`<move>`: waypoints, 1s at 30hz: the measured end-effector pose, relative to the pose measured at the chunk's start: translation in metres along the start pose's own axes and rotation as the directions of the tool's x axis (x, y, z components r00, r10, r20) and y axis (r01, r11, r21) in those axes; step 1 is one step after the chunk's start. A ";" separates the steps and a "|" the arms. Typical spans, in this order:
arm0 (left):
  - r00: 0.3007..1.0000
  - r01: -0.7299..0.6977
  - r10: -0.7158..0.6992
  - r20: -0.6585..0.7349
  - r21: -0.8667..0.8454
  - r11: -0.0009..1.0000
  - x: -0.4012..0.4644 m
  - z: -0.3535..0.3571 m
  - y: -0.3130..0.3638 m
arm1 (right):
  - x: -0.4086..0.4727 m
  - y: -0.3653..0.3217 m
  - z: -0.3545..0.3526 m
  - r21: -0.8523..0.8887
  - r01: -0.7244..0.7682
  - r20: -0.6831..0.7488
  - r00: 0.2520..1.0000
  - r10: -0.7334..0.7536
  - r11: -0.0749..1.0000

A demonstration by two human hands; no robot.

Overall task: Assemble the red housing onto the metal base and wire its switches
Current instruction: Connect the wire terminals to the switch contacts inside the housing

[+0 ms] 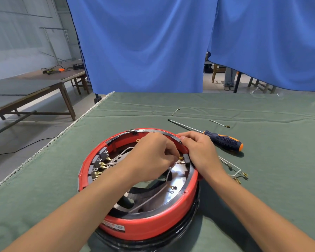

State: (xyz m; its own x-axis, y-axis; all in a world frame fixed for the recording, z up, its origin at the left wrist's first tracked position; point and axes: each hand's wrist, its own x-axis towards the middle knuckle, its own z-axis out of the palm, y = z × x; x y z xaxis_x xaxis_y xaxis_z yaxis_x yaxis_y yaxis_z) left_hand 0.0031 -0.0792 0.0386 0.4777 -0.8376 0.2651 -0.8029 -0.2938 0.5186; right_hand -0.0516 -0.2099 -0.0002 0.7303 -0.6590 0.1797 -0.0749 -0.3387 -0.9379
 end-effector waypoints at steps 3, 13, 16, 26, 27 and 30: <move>1.000 -0.018 0.018 0.004 -0.026 0.999 0.003 0.001 0.000 | 0.001 0.000 0.001 -0.003 0.011 -0.002 1.000 -0.011 1.000; 0.999 0.030 -0.031 -0.009 -0.059 0.998 0.000 0.002 0.001 | -0.001 -0.001 -0.001 0.031 0.004 0.008 1.000 -0.005 1.000; 0.999 0.003 -0.004 -0.044 -0.017 1.000 -0.005 0.000 0.003 | -0.003 -0.004 -0.003 0.026 0.019 0.018 1.000 -0.020 0.999; 0.997 0.011 0.022 -0.076 0.406 0.914 -0.001 -0.001 -0.017 | -0.005 -0.007 -0.014 -0.056 0.093 0.038 0.995 -0.091 0.994; 0.999 0.025 -0.002 -0.053 0.427 0.904 0.002 0.000 -0.021 | -0.002 -0.006 -0.015 -0.059 0.096 0.050 0.994 -0.093 0.994; 0.999 0.042 -0.038 -0.017 0.468 0.883 0.012 -0.002 -0.031 | 0.013 -0.007 -0.016 -0.104 0.094 0.085 0.993 -0.085 0.990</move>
State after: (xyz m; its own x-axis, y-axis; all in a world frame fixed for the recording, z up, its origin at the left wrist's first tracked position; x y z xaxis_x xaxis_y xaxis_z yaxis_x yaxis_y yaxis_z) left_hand 0.0348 -0.0785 0.0274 0.5139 -0.8179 0.2586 -0.8558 -0.5096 0.0888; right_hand -0.0523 -0.2272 0.0141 0.7892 -0.5683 0.2330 -0.0761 -0.4669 -0.8810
